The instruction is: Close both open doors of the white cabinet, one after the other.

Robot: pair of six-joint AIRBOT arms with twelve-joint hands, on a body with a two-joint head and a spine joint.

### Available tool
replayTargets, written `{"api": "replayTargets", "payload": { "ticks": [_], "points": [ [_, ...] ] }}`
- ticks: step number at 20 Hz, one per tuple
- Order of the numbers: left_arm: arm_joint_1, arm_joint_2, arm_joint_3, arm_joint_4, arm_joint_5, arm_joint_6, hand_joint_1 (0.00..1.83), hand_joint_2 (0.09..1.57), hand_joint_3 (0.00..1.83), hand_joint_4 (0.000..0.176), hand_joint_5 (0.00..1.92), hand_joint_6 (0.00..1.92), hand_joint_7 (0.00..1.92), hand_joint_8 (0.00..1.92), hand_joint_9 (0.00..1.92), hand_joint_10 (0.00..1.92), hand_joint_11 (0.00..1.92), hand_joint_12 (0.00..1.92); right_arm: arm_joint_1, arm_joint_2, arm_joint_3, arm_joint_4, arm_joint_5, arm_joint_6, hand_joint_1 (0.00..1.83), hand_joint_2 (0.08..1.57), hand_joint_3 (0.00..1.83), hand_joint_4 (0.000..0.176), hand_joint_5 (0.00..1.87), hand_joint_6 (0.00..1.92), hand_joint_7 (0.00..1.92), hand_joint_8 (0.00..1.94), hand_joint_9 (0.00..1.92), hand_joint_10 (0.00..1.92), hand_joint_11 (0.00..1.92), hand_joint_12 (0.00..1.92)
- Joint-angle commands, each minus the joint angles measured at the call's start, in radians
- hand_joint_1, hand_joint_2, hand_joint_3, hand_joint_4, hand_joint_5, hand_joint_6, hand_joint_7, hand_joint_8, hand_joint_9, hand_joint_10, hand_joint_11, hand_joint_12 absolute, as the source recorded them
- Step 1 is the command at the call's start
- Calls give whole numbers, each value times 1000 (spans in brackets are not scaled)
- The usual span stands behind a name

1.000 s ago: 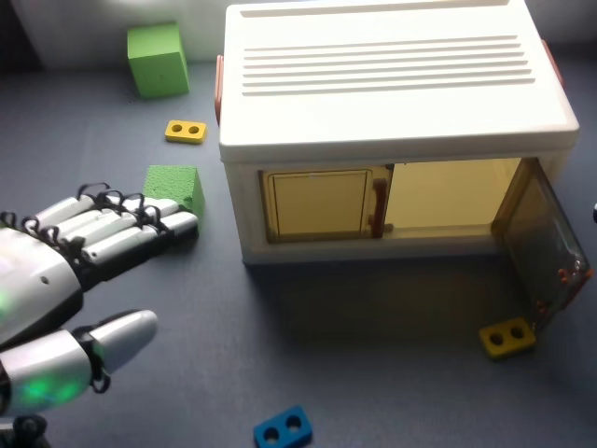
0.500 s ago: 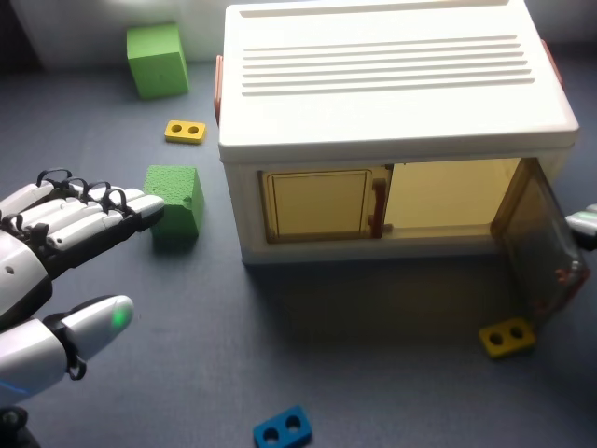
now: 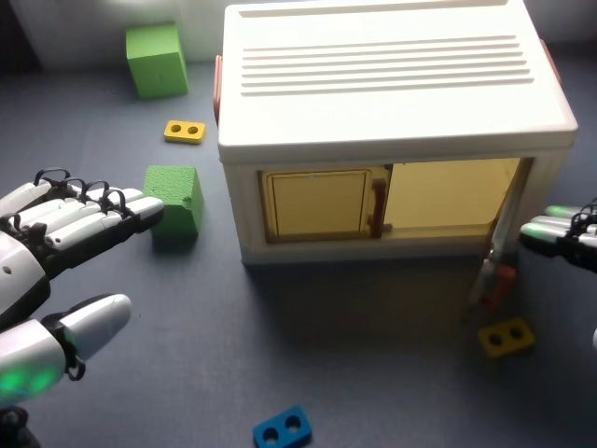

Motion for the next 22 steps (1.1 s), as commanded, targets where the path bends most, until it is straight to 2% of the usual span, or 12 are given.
{"api": "replayTargets", "payload": {
  "ticks": [1,10,15,16,18,19,22],
  "points": [
    [-2,5,-3,-3,-126,-1,0,1571,88,0,219,1,221,2,224,0,0,802,16,-5,1,15,120,13,0,1464,8,0,64,0,35,0,0,0,22,1],
    [1,1,-4,-3,-126,-1,0,1571,70,0,250,1,265,3,270,4,0,929,98,-57,35,-38,90,35,0,1484,7,0,60,5,21,1,0,0,12,4],
    [1,3,-4,-3,-123,-2,0,1571,72,0,236,1,258,2,266,2,0,890,144,-94,56,-56,63,36,49,1498,4,0,72,4,25,2,0,0,10,1],
    [1,2,-4,-3,-123,-2,0,1571,61,0,243,3,274,6,273,4,0,932,155,-103,62,-58,58,36,49,1501,5,0,71,3,23,1,0,0,6,0],
    [1,0,-4,-3,-123,-2,0,1571,69,0,228,1,255,3,252,2,0,872,171,-118,70,-58,56,36,18,1511,6,0,63,5,23,5,0,0,8,3],
    [1,0,-4,-3,-123,-3,0,1558,55,0,177,0,187,6,187,1,0,740,179,-124,74,-58,54,36,13,1507,4,0,62,4,24,5,0,0,7,3],
    [1,0,-4,-3,-124,-3,0,1549,27,0,172,7,179,3,171,5,0,683,202,-142,86,-56,50,36,9,1519,7,0,52,5,22,4,0,0,0,0]
  ]
}}
